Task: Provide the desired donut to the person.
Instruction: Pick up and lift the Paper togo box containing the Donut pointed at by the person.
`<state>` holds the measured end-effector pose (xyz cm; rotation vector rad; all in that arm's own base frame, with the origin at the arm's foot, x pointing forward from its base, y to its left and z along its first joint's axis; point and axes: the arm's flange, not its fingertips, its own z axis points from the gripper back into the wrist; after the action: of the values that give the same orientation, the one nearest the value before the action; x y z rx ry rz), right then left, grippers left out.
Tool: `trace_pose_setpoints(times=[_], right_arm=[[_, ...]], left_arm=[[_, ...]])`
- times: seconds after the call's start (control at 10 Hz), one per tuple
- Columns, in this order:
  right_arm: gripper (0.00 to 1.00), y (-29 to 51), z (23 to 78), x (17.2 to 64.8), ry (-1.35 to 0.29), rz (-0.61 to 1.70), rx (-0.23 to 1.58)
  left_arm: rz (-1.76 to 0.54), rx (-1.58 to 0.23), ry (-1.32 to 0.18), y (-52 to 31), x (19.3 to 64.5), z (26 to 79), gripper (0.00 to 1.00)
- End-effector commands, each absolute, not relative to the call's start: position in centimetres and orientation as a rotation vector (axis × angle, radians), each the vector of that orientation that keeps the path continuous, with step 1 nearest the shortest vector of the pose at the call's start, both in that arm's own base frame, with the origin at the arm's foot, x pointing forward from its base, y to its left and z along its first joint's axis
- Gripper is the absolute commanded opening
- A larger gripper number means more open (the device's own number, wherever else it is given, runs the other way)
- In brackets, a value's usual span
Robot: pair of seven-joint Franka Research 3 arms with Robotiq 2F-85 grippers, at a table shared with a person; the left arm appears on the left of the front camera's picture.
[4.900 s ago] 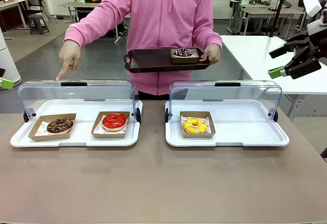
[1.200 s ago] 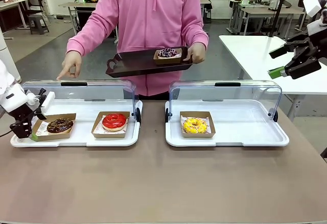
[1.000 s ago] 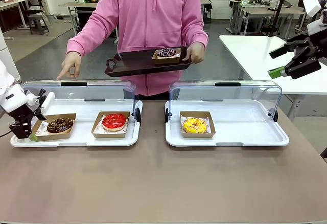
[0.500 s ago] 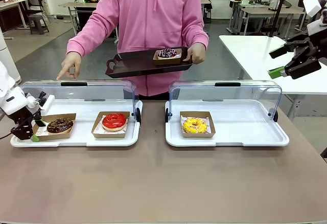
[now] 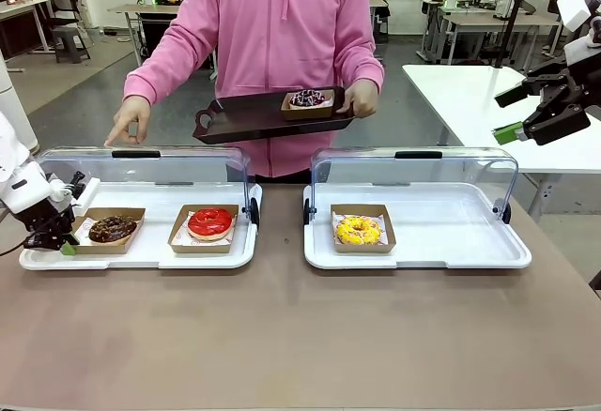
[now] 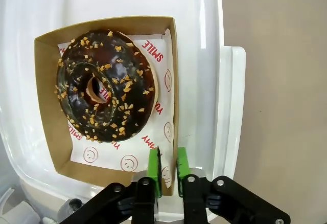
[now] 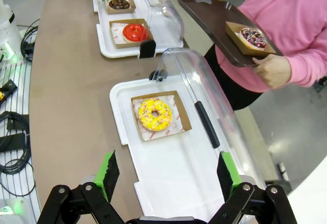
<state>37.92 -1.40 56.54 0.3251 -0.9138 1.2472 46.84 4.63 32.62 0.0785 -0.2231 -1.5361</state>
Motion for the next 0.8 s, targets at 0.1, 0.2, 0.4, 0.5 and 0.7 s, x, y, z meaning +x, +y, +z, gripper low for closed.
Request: trace_pose_setpoints(times=[0.1, 0.2, 0.4, 0.5, 0.7], right_arm=[[1.00, -1.4, 56.4, 37.9, -0.911, 1.256, 0.329], [1.00, -1.4, 56.4, 37.9, -0.911, 1.256, 0.329], [1.00, -1.4, 56.4, 37.9, -0.911, 1.256, 0.329], [1.00, -1.4, 56.4, 37.9, -0.911, 1.256, 0.329], [1.00, -1.4, 56.4, 37.9, -0.911, 1.256, 0.329]], left_arm=[[-1.541, 0.086, -0.194, 4.6, 47.4, 32.5, 0.00], [-1.552, 0.091, -0.192, 4.6, 47.2, 32.7, 0.00], [-1.572, 0.091, -0.196, 4.5, 46.9, 32.9, 0.00], [-1.576, 0.101, -0.207, 4.4, 46.2, 33.4, 0.00], [-1.548, 0.159, -0.254, 4.6, 42.8, 36.3, 0.00]])
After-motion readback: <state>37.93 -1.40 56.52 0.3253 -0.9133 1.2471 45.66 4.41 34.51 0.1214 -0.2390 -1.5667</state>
